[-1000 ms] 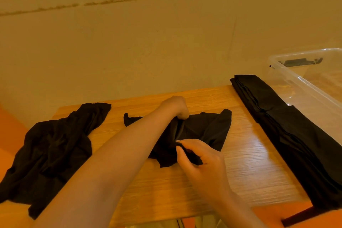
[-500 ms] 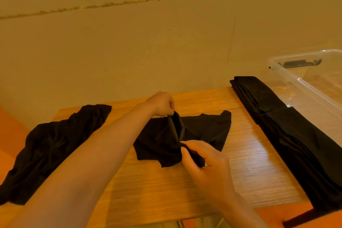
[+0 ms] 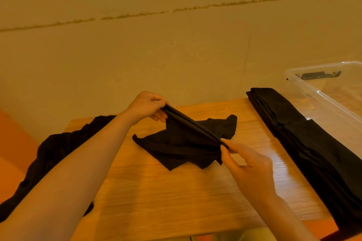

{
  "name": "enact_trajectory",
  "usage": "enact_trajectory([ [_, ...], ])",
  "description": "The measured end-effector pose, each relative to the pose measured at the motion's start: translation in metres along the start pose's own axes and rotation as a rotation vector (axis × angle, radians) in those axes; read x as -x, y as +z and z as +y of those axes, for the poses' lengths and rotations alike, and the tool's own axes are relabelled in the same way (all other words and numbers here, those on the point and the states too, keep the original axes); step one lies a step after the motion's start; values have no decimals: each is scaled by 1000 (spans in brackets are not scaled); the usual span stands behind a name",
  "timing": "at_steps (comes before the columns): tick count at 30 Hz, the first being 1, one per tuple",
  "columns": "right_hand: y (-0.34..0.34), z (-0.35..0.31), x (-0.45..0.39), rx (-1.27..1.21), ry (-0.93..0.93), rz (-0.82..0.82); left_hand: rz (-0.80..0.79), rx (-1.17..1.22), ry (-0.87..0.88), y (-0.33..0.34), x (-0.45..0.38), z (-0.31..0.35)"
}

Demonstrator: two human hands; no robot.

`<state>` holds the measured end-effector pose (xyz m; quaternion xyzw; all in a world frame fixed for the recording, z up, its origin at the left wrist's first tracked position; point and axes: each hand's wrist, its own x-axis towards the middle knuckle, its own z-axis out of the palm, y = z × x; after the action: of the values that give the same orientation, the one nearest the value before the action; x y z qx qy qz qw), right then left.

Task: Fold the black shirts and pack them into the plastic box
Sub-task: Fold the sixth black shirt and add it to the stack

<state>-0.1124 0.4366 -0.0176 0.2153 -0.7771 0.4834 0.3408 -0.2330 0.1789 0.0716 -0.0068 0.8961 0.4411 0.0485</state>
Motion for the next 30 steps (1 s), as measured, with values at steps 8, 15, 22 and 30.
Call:
enact_trajectory([
  [8,-25,14,-40,58,109,-78,-133,-6,94,-36,42,1],
  [15,-28,14,-107,-19,207,-256,146,-118,163,-61,54,19],
  [22,-26,-9,-194,-75,228,-289,383,-21,186,-98,47,60],
  [30,-27,-26,-259,-96,189,-294,506,-19,284,-133,35,97],
])
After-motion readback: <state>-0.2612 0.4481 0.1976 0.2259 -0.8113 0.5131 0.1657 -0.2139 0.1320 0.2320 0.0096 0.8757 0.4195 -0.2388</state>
